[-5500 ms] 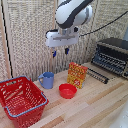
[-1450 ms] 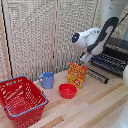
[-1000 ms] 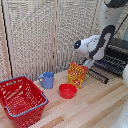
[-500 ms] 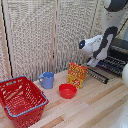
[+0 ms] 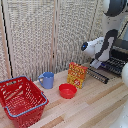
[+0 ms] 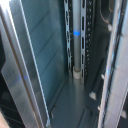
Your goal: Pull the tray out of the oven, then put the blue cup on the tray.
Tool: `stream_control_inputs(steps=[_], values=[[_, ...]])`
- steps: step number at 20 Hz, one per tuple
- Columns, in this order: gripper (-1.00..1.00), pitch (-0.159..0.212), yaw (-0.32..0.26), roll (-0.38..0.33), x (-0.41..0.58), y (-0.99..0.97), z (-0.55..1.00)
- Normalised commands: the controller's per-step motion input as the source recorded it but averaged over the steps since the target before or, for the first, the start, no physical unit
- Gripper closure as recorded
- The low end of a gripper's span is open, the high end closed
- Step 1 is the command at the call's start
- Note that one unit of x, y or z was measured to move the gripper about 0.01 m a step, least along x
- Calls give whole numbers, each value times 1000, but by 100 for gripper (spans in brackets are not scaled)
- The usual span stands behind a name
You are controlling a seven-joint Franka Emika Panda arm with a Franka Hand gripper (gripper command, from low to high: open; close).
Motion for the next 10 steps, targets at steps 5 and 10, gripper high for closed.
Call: stream_control_inputs(steps=[5, 10], values=[[100, -2, -22, 66, 0, -250, 19], [100, -23, -48, 57, -15, -226, 7]])
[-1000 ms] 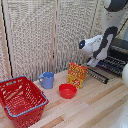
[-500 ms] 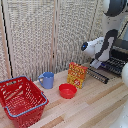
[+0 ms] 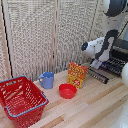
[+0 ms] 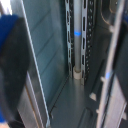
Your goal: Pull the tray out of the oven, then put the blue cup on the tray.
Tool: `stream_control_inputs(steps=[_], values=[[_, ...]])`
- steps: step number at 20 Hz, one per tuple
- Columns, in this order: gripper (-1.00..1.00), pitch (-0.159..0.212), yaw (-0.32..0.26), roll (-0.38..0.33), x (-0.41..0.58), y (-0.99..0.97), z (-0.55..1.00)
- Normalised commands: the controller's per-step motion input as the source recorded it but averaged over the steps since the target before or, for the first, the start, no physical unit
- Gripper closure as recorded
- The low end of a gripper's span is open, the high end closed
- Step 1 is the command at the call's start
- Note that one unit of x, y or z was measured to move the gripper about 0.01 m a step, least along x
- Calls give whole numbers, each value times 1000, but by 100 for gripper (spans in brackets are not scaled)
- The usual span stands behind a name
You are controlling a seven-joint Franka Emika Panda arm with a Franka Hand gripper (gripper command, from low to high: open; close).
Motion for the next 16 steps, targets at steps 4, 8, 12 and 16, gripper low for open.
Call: stream_control_inputs(steps=[4, 8, 12, 16], values=[[100, -8, -46, 55, -19, -179, -4], [100, 1, -82, -14, -14, 36, -148], [100, -105, -61, 27, 91, 491, -74], [100, -196, -46, 25, 151, 901, -264]])
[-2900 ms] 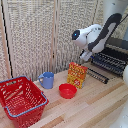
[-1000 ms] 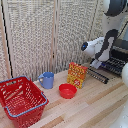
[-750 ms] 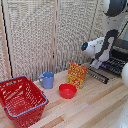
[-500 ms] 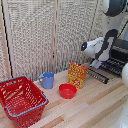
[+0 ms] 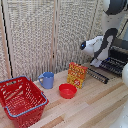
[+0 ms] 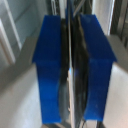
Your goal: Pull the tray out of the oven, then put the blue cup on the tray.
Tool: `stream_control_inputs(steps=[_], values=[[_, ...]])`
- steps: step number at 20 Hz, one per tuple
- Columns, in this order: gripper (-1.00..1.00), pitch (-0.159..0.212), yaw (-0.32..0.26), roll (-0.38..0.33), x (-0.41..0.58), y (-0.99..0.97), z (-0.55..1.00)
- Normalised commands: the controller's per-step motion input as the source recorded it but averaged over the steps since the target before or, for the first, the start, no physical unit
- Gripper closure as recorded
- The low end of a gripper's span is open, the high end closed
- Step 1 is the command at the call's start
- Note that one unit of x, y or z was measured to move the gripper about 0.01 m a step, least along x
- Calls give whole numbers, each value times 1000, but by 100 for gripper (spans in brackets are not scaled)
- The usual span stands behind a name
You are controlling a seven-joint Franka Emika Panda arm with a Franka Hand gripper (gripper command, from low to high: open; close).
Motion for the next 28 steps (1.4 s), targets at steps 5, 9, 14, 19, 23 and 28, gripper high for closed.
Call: stream_control_inputs(steps=[5, 9, 14, 19, 23, 28], values=[[100, -216, -43, 9, 179, 928, -403], [100, -145, -30, 72, 299, 861, -355], [100, -42, -37, 15, 310, 961, -721], [100, -19, -59, 69, 233, 910, -633], [100, -36, -82, 30, 124, 881, -209], [100, 0, -115, 24, 95, 768, 205]])
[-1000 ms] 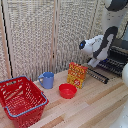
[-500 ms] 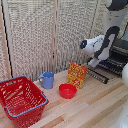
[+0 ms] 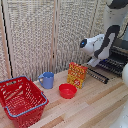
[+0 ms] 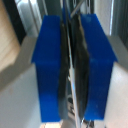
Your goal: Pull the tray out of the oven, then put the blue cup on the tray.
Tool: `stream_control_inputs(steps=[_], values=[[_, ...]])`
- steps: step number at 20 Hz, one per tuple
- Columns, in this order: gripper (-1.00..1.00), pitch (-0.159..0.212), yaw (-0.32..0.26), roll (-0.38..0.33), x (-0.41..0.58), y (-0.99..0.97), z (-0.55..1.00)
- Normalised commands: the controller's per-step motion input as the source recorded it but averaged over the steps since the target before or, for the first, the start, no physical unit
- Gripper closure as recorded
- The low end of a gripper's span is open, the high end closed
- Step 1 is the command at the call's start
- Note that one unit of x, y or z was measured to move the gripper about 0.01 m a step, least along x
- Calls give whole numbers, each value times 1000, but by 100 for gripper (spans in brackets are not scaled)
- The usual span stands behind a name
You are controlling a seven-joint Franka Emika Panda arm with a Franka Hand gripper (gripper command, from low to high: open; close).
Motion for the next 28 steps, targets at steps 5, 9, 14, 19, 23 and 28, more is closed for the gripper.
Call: stream_control_inputs(steps=[5, 9, 14, 19, 23, 28], values=[[100, 18, -87, 66, 187, 811, 42], [100, 25, -73, 23, 251, 811, -28], [-100, 14, 25, -2, 99, 60, -23], [-100, 7, 29, 41, 190, -13, 35], [-100, 0, 0, 93, 76, 9, 338], [-100, -15, -93, 70, 26, -3, 781]])
